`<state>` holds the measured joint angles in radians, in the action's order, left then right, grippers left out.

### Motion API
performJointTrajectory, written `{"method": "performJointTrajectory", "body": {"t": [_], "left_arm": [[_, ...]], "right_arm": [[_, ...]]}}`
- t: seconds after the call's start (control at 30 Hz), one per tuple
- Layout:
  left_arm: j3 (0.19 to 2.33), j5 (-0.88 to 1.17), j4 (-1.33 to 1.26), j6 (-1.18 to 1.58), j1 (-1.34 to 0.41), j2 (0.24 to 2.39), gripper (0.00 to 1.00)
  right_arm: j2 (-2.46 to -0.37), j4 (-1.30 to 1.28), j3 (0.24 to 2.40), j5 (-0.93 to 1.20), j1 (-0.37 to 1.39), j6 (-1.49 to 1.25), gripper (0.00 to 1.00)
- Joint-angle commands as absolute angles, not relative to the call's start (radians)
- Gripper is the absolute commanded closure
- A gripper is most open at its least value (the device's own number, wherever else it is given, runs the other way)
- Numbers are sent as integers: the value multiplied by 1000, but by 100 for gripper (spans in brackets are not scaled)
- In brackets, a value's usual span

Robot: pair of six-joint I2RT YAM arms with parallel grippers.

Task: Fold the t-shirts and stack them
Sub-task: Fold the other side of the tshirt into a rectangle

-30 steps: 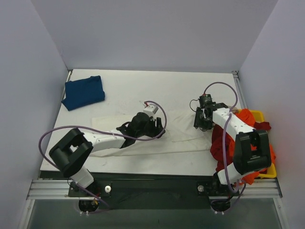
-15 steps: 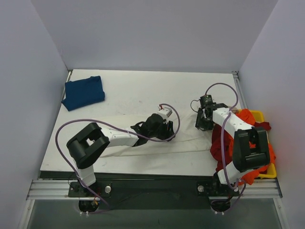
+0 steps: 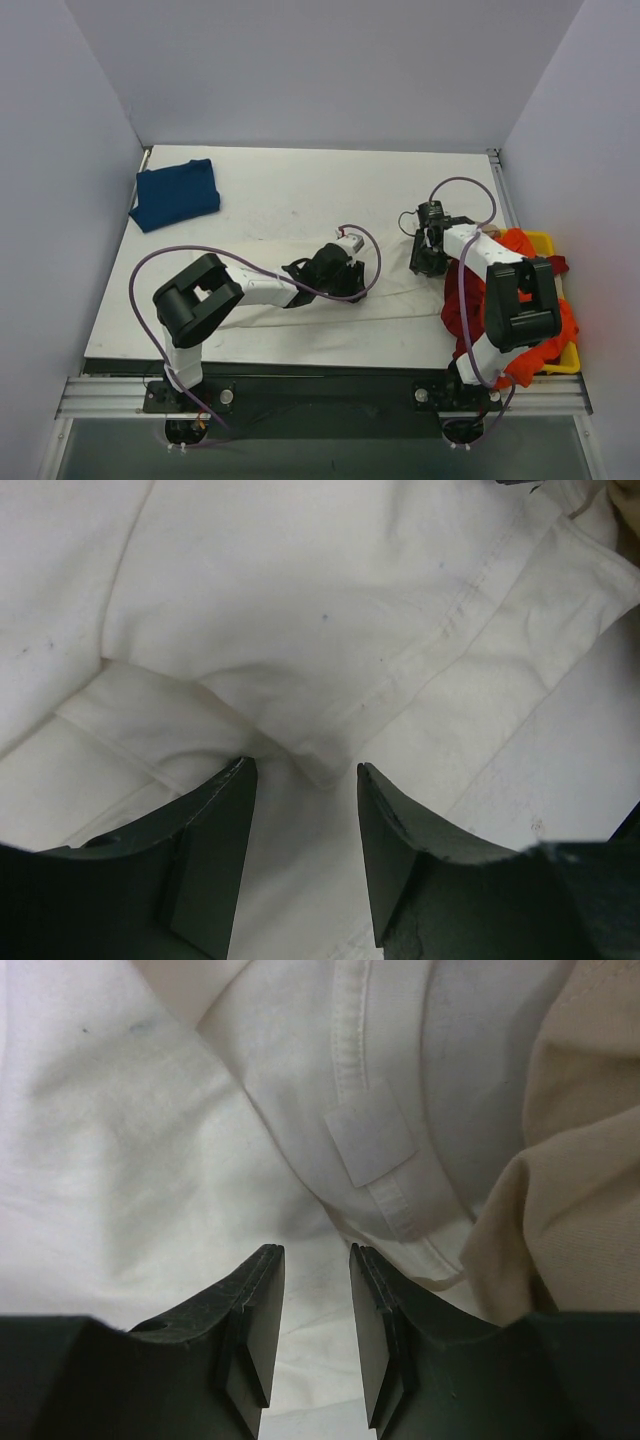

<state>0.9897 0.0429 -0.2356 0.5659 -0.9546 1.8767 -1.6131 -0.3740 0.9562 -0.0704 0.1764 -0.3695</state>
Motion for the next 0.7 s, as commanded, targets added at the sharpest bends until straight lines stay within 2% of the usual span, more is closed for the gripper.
{"method": "performJointTrajectory", "body": {"t": [0.0,0.67], "left_arm": [[1029,57,-236,572,-960,1888,44],[1043,77,-290,595,-969,1936,46]], "right_arm": [[-1621,-396,953,-77,170,-380,67],[-1623,-400,940,-61,170,-374,69]]}}
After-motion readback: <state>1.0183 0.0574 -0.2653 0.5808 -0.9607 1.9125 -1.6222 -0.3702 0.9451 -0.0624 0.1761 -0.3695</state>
